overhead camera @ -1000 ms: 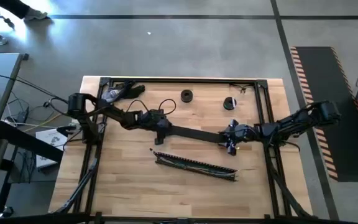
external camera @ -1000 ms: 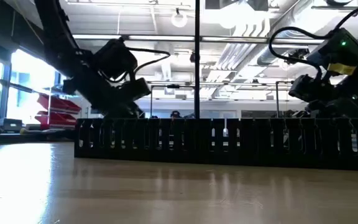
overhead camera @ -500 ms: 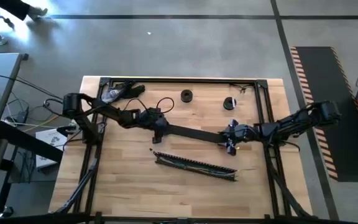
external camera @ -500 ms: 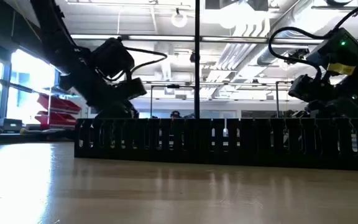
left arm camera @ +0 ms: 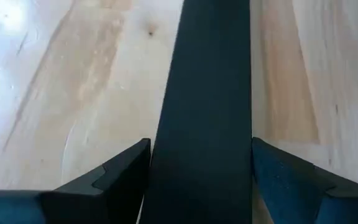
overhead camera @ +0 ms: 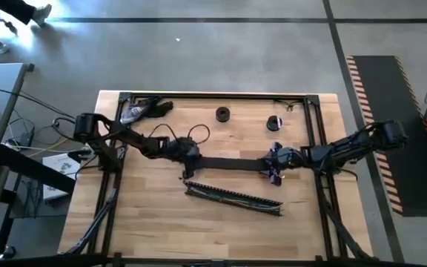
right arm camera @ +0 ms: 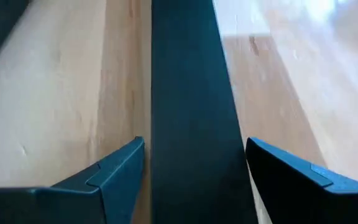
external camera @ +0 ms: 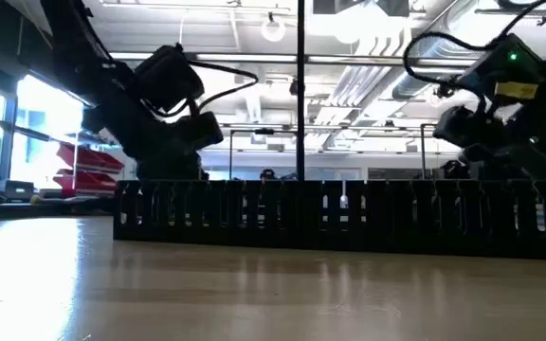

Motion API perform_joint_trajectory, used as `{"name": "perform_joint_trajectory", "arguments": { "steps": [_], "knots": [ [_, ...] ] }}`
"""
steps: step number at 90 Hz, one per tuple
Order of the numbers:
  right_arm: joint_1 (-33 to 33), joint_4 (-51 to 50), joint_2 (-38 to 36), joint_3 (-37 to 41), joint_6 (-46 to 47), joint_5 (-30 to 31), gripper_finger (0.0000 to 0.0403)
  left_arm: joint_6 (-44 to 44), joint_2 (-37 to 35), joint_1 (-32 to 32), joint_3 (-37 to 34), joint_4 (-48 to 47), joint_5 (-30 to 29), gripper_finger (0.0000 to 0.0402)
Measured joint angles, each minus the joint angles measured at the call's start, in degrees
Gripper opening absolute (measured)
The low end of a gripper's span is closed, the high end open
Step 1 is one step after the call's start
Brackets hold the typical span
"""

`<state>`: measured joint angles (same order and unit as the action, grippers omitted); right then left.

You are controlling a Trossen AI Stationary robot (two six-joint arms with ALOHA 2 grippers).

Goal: Ziptie cables
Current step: Close the black cable duct

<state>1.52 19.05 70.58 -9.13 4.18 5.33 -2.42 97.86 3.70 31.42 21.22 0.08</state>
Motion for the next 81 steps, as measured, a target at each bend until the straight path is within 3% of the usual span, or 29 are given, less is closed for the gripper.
{"name": "perform_joint_trajectory", "arguments": {
  "steps": [15, 46, 64, 81],
  "knots": [
    [0.00, -0.17, 0.05, 0.36, 2.69, 0.07, 0.0263, -0.93, 0.03, -2.58, -0.02, 1.02, -3.23, 0.0250],
    [0.00, -2.94, -0.08, 1.34, 3.04, -0.11, 0.0267, -0.54, -2.62, -3.82, 2.49, 1.59, -3.11, 0.0264],
    [-0.02, -4.15, -0.09, 1.28, 3.31, -0.67, 0.0293, 0.55, -5.27, -3.83, 3.38, -4.93, -4.40, 0.0293],
    [-0.02, -4.05, -0.08, 1.34, 3.46, -0.13, 0.0304, 1.51, -3.05, -4.59, 2.78, -9.17, -6.41, 0.0310]
  ]
}}
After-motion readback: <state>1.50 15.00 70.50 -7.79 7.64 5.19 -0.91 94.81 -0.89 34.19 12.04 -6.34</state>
